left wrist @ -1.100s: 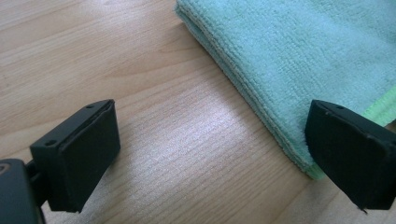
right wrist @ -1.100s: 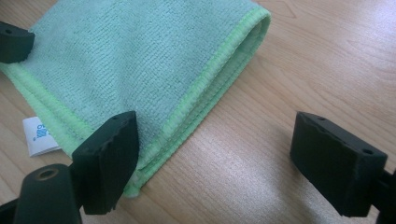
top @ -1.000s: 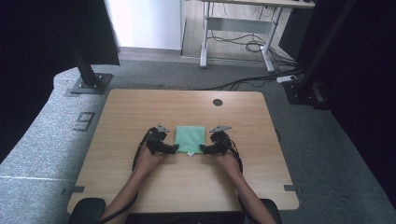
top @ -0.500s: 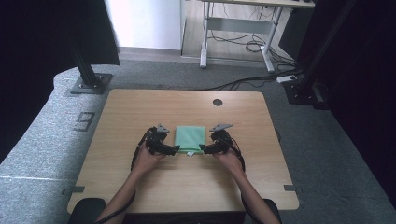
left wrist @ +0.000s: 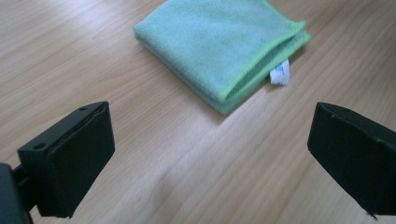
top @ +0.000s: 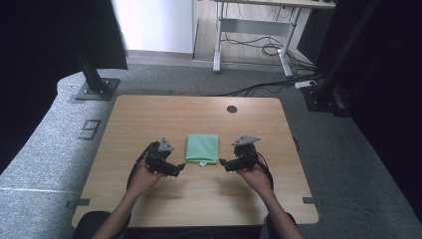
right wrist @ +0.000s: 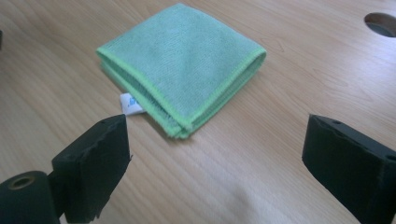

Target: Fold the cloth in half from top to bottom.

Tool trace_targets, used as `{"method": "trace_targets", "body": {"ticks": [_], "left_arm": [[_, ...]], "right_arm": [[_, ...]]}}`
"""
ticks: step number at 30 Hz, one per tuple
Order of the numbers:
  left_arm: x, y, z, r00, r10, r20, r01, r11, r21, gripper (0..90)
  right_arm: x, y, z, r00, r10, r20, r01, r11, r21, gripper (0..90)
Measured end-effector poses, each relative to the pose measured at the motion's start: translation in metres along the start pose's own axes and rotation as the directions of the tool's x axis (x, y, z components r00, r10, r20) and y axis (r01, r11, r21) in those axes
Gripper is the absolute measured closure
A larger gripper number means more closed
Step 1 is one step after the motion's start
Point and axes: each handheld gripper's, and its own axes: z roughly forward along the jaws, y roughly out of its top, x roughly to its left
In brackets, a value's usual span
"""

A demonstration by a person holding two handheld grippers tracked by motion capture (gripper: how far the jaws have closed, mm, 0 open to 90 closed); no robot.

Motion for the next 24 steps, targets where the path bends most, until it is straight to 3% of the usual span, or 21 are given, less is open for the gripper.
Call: {"method": "trace_targets", "body": {"ticks": [6, 14, 24], "left_arm": [[-0.002, -0.018, -0.012, 0.9997, 0.002, -0.023, -0.002, 1.0000, -0.001, 0.0], [-0.001, -0.045, -0.009, 0.9988, -0.023, -0.043, 0.023, 0.9997, 0.012, 0.0], [-0.001, -0.066, 0.002, 0.9984, -0.035, -0.045, 0.037, 0.9982, 0.048, 0.0]], "right_arm": [[0.005, -0.015, -0.014, 0.9999, -0.008, 0.008, 0.008, 1.000, -0.003, 3.9], [0.001, -0.040, -0.023, 0.9992, 0.021, 0.036, -0.021, 1.000, 0.008, 0.8], [-0.008, -0.073, -0.010, 0.9977, 0.052, 0.044, -0.055, 0.996, 0.072, 0.0]]}}
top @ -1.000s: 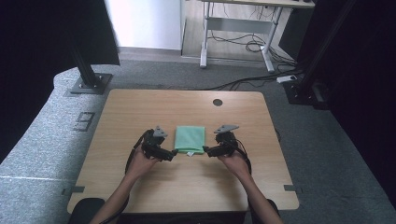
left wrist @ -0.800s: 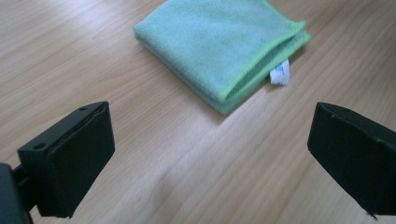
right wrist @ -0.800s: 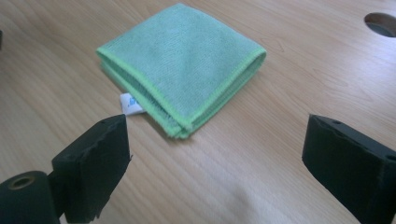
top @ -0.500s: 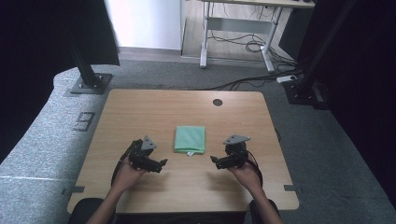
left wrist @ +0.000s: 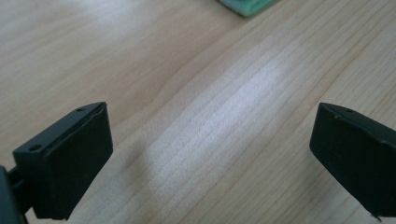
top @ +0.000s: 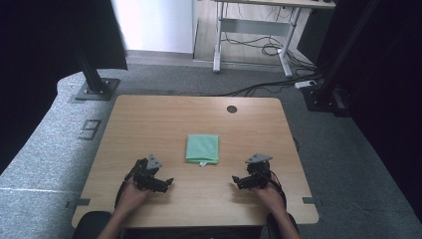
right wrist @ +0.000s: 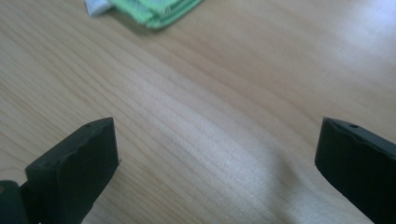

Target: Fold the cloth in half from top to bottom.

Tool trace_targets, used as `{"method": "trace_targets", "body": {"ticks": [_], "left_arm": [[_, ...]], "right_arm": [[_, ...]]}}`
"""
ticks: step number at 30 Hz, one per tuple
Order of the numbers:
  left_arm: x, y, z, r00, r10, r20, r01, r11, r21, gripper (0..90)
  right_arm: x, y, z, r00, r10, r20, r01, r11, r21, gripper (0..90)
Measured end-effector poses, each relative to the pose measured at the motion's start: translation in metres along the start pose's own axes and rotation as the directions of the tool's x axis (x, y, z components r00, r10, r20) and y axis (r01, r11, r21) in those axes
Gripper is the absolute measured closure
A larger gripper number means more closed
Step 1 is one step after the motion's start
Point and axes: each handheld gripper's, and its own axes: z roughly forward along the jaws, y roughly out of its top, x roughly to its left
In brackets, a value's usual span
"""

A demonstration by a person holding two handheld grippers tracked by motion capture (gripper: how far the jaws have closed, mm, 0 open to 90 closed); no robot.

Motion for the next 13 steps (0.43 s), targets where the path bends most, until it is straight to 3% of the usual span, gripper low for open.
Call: {"method": "trace_targets", "body": {"ticks": [2, 6, 13], "left_arm": [[0.000, -0.002, 0.003, 1.0000, 0.007, -0.005, -0.007, 0.9999, 0.013, 0.0], [0.003, -0.004, 0.006, 0.9981, -0.025, 0.056, 0.024, 0.9995, 0.022, 0.0], [0.002, -0.004, 0.006, 0.9983, -0.031, 0.049, 0.030, 0.9993, 0.024, 0.0]], "right_arm": [[0.000, -0.003, 0.004, 1.0000, -0.002, -0.003, 0.002, 1.000, 0.007, 0.0], [0.002, -0.008, 0.013, 1.0000, -0.004, -0.009, 0.004, 1.000, 0.024, 0.0], [0.002, -0.011, 0.015, 0.9999, -0.004, -0.010, 0.004, 1.000, -0.010, 0.0]]}}
